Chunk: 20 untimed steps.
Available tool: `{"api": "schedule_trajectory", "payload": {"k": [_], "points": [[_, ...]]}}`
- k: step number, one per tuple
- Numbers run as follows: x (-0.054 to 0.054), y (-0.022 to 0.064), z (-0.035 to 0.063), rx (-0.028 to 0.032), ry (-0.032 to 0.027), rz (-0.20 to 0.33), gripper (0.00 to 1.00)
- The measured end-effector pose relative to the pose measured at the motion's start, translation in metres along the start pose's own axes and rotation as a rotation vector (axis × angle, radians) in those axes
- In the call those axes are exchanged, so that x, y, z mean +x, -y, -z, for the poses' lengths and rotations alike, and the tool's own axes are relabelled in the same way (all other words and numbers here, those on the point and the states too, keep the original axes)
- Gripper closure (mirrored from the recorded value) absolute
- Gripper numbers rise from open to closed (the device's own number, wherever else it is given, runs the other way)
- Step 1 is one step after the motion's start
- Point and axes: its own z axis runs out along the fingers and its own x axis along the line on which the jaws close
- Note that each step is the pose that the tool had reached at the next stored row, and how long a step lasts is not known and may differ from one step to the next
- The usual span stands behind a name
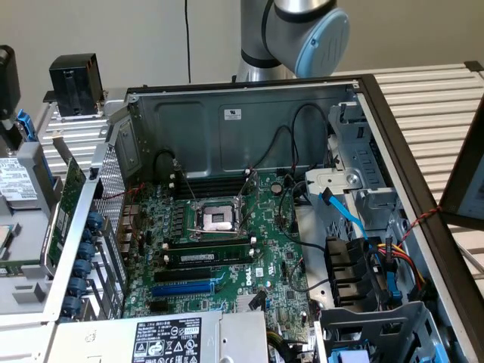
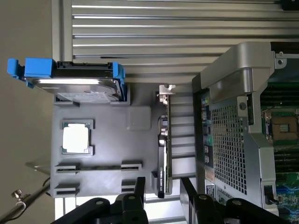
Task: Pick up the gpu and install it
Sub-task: 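Pick up the gpu and move the gpu toward the slot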
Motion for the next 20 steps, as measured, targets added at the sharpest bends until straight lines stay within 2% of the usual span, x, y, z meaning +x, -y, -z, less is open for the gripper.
{"api": "schedule_trajectory", "payload": {"k": [3, 5, 11, 20], "points": [[0.005, 0.0007, -0.0037, -0.0006, 0.0074, 0.001, 0.57], [0.006, 0.0011, -0.0063, -0.001, 0.0142, 0.001, 0.57], [0.007, 0.0017, -0.0124, -0.0012, 0.0279, -0.028, 0.57], [0.009, 0.0062, -0.028, 0.0036, 0.0338, -0.065, 0.57]]}}
